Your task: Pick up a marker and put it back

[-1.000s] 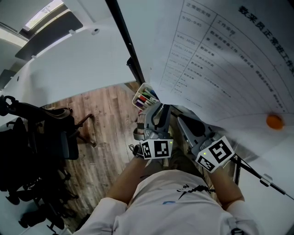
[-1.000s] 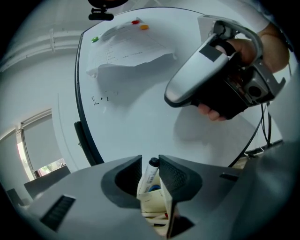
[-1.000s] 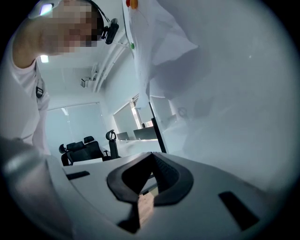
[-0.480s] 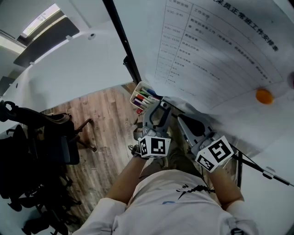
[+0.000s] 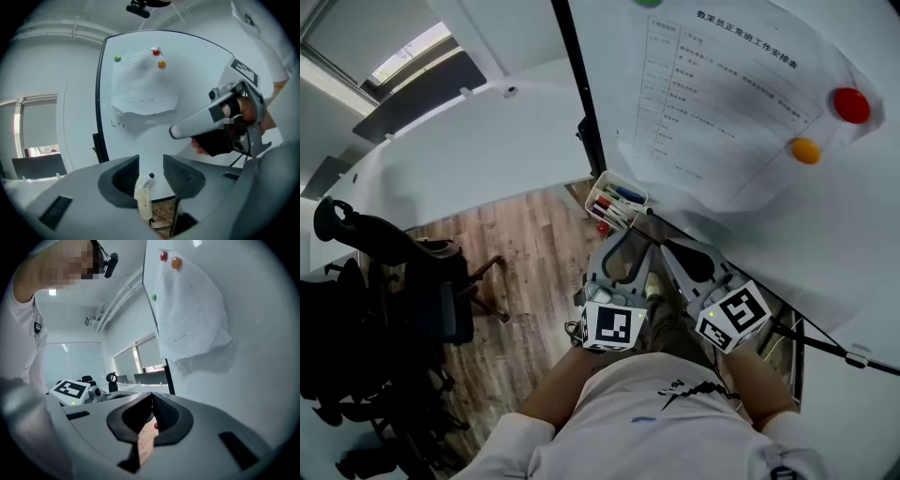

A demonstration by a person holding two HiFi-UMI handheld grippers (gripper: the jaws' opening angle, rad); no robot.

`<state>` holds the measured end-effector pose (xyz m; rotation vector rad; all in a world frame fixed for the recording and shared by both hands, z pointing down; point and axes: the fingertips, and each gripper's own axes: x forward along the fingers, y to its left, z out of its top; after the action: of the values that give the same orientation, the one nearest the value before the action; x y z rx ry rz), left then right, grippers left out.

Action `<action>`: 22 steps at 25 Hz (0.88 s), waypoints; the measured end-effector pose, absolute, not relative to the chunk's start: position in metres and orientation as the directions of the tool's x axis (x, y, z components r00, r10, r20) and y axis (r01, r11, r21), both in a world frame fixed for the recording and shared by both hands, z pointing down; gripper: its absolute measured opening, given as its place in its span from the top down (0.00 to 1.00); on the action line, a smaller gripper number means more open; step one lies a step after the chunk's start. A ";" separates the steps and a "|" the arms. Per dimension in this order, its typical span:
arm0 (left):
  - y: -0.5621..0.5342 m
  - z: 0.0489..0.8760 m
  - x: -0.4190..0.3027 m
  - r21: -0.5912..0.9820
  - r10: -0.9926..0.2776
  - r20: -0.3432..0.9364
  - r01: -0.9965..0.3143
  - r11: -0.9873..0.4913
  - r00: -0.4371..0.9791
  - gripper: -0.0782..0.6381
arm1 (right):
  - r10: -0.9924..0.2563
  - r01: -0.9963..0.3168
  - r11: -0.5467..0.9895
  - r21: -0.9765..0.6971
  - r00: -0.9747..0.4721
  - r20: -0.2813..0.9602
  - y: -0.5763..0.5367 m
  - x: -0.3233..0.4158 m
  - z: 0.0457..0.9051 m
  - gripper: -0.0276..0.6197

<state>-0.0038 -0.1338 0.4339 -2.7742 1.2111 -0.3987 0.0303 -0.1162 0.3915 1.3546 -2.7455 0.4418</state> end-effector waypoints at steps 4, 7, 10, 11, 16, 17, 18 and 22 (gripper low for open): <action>-0.114 0.411 -0.016 -0.123 -0.715 0.181 -0.706 -0.698 0.675 0.66 | -0.768 -0.781 0.583 -0.225 -0.620 0.163 -0.099 0.019 0.385 0.94; -0.105 0.400 -0.027 -0.068 -0.713 0.169 -0.714 -0.697 0.681 0.75 | -0.766 -0.776 0.596 -0.207 -0.627 0.145 -0.095 0.010 0.381 0.94; -0.090 0.384 -0.038 -0.032 -0.717 0.151 -0.721 -0.692 0.681 0.82 | -0.762 -0.769 0.609 -0.196 -0.636 0.126 -0.087 0.001 0.372 0.94; -0.086 0.377 -0.040 -0.023 -0.719 0.140 -0.724 -0.690 0.681 0.83 | -0.763 -0.768 0.611 -0.191 -0.636 0.118 -0.085 -0.001 0.368 0.94; -0.079 0.347 -0.044 0.000 -0.720 0.081 -0.723 -0.691 0.689 0.87 | -0.762 -0.759 0.628 -0.172 -0.645 0.065 -0.083 -0.006 0.345 0.94; -0.075 0.344 -0.046 0.013 -0.721 0.078 -0.724 -0.690 0.689 0.87 | -0.759 -0.756 0.632 -0.170 -0.648 0.064 -0.079 -0.008 0.342 0.94; -0.071 0.341 -0.048 0.030 -0.723 0.074 -0.726 -0.687 0.687 0.87 | -0.756 -0.754 0.635 -0.168 -0.651 0.064 -0.075 -0.010 0.338 0.94; -0.064 0.334 -0.055 0.081 -0.727 0.054 -0.729 -0.680 0.685 0.88 | -0.755 -0.753 0.642 -0.145 -0.654 0.053 -0.065 -0.013 0.330 0.94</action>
<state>-0.0550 -0.0642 0.3341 -2.9704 1.2869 -0.0291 -0.0135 -0.0651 0.3298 1.3122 -2.8578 0.2438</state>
